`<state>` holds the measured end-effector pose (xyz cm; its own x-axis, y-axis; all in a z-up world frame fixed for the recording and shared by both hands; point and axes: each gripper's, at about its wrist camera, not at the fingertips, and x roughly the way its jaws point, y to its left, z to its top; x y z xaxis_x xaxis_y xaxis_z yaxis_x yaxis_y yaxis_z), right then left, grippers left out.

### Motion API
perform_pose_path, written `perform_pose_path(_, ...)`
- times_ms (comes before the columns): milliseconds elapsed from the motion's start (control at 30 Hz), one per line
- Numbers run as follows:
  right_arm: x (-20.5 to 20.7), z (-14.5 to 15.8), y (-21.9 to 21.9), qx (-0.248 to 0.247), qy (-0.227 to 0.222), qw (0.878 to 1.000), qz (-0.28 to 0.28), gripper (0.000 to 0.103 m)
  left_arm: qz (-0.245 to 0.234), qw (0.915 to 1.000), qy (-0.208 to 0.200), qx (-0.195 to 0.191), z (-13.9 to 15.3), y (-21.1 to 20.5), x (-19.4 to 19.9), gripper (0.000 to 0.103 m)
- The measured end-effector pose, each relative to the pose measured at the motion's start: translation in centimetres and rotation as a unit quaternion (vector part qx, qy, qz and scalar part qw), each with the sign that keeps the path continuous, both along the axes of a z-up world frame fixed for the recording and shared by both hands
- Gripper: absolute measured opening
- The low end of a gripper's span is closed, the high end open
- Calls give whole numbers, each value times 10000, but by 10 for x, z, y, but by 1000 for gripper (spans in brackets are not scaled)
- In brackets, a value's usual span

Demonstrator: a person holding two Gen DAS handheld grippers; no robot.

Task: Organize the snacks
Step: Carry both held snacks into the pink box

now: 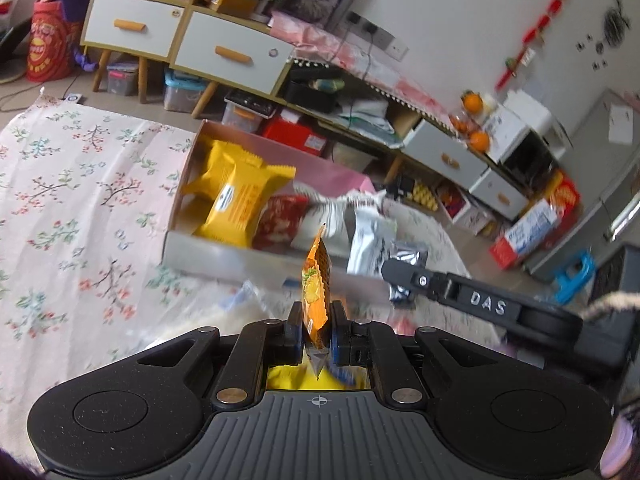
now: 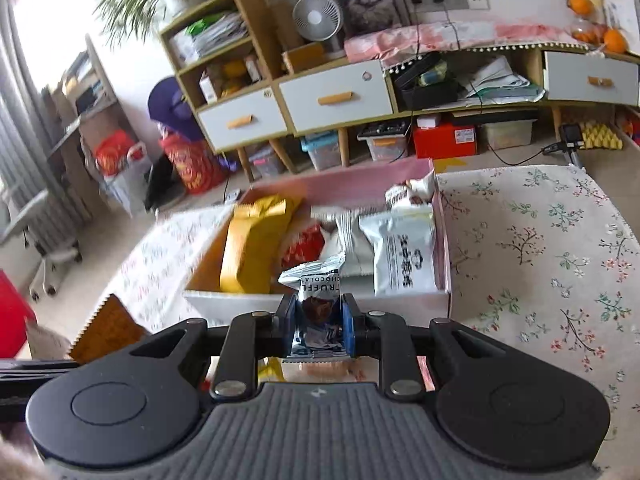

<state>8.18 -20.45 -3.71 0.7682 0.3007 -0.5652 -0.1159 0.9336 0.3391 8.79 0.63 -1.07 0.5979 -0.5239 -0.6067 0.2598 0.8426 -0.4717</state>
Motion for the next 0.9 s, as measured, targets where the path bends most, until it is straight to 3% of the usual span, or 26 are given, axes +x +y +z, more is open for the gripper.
perform_pose_path(367,30,-12,-7,719,49,9966,-395,21,540,9982,-13,-250,-19,-17,59,10)
perform_pose_path(800,41,-28,-18,958,296,9924,-710,21,891,9957,202,-144,-51,-23,91,10)
perform_pose_path(900,43,-31,-19,1005,354,9914,-764,21,923,9956,135,33,-51,-27,94,10)
